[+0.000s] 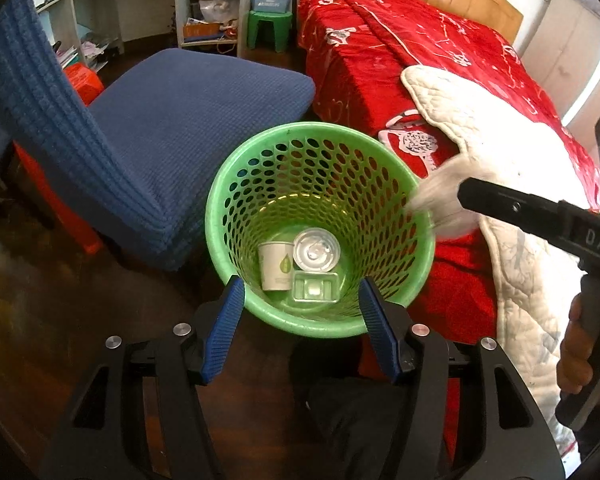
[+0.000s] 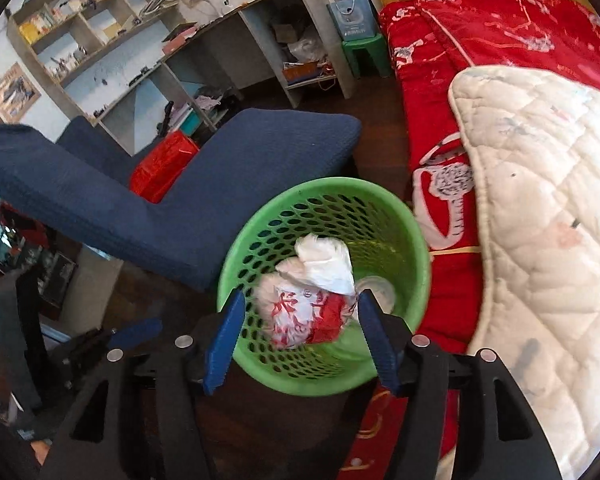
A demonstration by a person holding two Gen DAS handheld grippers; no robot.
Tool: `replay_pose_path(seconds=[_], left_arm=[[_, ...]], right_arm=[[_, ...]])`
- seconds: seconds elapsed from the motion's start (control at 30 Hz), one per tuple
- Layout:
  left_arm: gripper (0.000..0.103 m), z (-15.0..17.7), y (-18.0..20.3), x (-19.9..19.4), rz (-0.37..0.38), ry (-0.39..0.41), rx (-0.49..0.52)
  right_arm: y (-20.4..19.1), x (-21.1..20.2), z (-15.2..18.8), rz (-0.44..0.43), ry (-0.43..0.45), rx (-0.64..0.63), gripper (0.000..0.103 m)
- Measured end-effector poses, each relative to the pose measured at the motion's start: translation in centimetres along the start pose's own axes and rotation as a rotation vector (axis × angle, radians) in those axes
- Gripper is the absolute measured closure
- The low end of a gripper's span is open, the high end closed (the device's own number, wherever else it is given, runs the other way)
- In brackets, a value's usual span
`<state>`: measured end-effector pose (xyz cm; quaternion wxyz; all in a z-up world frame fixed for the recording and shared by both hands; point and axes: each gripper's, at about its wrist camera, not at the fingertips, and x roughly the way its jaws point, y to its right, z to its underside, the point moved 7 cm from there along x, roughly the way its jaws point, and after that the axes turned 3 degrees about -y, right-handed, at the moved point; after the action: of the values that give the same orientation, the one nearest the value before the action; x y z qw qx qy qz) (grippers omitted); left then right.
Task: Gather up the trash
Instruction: 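Drop the clear box into the basket with the left tool while the right tool drops the foil ball in, then reach the right tool to the orange snack bag and close on it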
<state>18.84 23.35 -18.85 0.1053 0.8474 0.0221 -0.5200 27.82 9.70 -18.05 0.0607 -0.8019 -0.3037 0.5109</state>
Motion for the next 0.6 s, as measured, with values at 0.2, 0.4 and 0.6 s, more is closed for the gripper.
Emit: replay_pose_path(seconds=[0.2, 0.4, 0.6], left_arm=[[0.043, -0.1, 0.7, 0.0, 0.004, 0.001, 0.007], [0.043, 0.0, 2.5, 0.0, 0.016, -0.003, 0.036], [0.043, -0.3, 5.9, -0.5, 0.045, 0.002, 0.085]], right_arm=[[0.1, -1.2, 0.5, 0.024, 0.018, -0.028, 0.040], [1.9, -4.4, 1.6, 0.069, 0.050, -0.030, 0.034], [5.5, -8.5, 2.8, 0.120, 0.097, 0.011, 0.028]])
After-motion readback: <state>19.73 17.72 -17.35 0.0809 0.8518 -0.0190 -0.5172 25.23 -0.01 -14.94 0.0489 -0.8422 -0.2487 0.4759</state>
